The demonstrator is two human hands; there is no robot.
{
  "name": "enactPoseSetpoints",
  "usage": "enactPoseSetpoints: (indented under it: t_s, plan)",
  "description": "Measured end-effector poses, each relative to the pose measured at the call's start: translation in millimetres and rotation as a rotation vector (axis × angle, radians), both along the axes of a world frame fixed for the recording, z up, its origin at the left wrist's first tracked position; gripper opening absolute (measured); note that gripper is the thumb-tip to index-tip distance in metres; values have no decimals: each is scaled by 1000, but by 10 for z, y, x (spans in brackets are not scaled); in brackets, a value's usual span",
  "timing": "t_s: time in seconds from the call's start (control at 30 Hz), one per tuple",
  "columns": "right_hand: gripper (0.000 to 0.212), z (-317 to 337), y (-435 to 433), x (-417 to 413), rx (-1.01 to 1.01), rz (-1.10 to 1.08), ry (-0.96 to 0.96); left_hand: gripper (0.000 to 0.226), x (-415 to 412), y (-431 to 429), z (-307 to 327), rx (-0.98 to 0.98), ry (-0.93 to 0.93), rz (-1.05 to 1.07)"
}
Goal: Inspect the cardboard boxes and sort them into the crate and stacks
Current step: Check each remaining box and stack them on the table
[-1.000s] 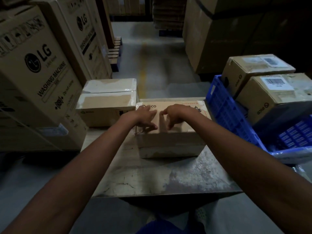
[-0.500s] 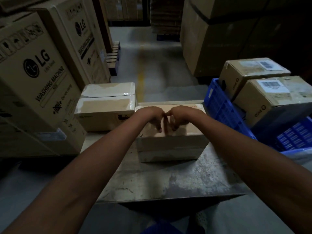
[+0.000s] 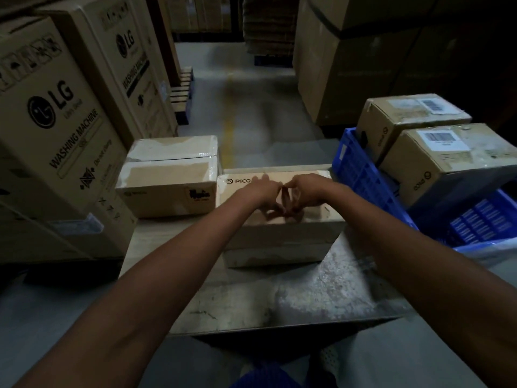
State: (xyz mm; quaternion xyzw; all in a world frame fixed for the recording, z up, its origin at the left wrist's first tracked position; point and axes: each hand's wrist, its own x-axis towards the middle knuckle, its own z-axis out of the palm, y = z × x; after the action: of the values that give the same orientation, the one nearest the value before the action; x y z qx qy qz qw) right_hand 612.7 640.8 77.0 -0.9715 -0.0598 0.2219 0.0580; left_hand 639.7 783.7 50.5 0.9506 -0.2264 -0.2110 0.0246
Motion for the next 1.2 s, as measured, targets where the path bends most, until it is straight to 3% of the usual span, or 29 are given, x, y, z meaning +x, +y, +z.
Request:
enactPoseSetpoints:
  t_s: [0.13,0.27,0.5,0.67,0.83,0.97,1.2]
  plan:
    - [75,16,-148,-42,33,-30,11,85,-80,8,135,-64,32,-53]
    - [71,-21,-266,-192,-6,-3,3,85,-209,-95,130,-3,74,-120]
    - [69,92,-400,-124,47,-62,-6,83,-76,-192,296,-60,93,-63]
    - [77,40,-386,-87,-20,-41,-7,73,-103,-302,258,117,94,-140]
    - [81,106,-365,60,66,-73,-45,87,33,-203,369,111,115,-105]
    - [59,53,-296,110,-36,-7,-21,87,74,-156,352,140,140,-91]
    - [88,124,-107,186,71,-13,-26,104,144,122,326,-9,40,67]
